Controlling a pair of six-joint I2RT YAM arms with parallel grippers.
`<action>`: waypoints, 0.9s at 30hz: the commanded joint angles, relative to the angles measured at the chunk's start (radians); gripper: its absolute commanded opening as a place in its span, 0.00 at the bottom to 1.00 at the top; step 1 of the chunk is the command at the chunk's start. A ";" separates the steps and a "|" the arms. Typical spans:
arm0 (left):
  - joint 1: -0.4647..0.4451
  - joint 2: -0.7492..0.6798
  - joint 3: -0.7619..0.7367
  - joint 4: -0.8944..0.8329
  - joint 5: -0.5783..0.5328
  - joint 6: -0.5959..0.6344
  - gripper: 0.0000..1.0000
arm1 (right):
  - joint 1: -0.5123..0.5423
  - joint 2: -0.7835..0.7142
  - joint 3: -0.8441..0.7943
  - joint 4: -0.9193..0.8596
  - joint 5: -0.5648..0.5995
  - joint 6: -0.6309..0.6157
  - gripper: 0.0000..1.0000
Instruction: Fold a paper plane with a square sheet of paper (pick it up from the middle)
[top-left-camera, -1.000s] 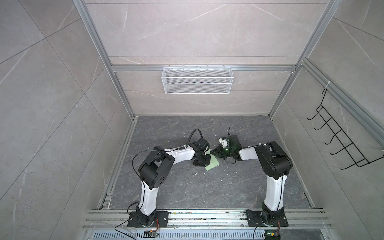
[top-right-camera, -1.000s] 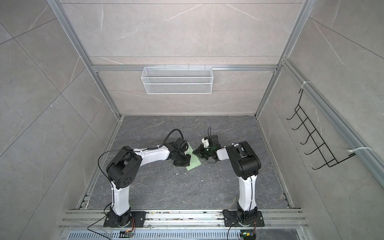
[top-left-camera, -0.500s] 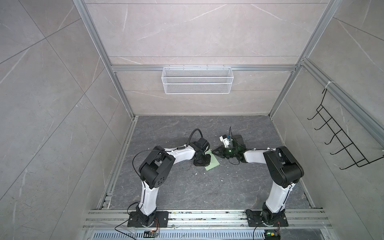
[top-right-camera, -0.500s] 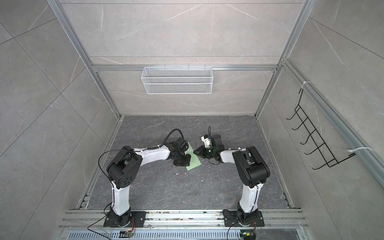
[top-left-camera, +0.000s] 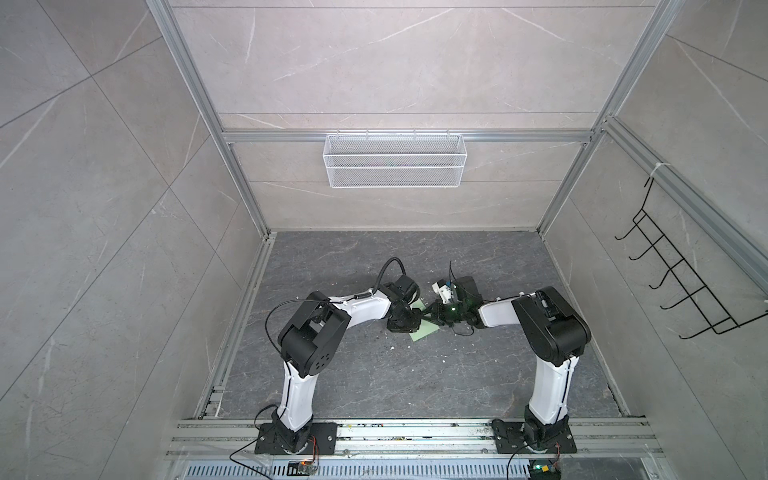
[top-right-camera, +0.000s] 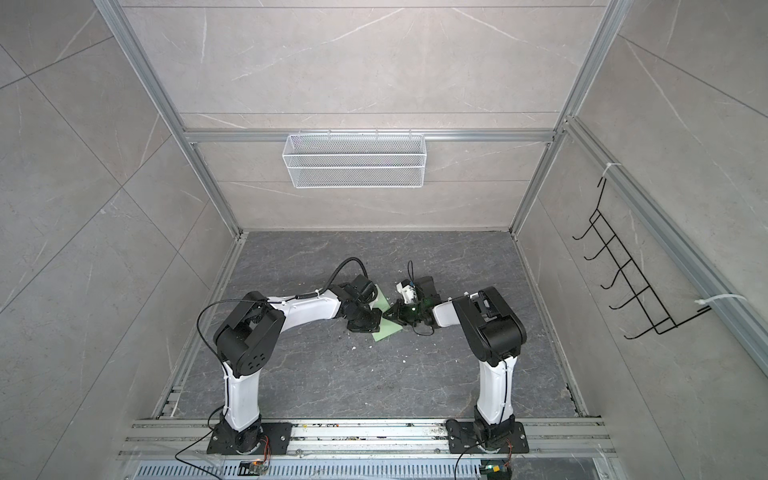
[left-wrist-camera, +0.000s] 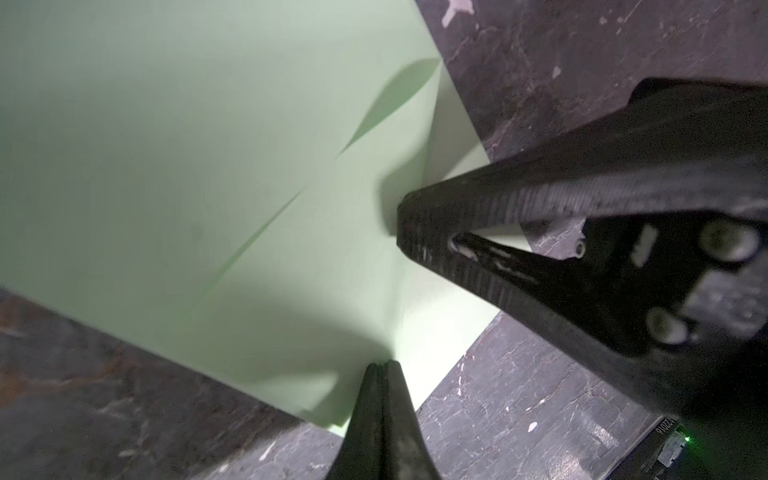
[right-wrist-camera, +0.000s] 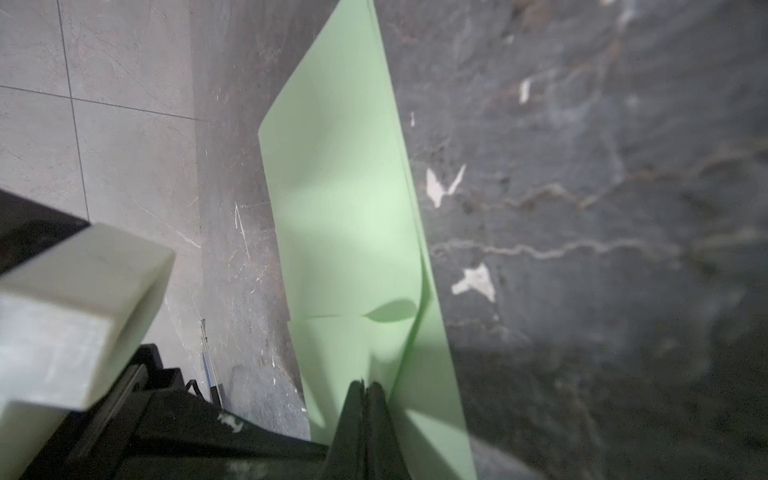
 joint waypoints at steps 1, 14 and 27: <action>-0.008 0.049 -0.037 -0.116 -0.048 0.029 0.00 | -0.043 0.052 0.035 -0.074 0.108 -0.001 0.04; -0.008 0.013 0.018 -0.112 -0.039 0.042 0.00 | -0.086 -0.087 0.083 -0.152 0.119 0.011 0.12; 0.008 -0.087 0.036 -0.018 -0.116 0.000 0.25 | -0.035 -0.325 -0.149 -0.156 0.167 0.068 0.47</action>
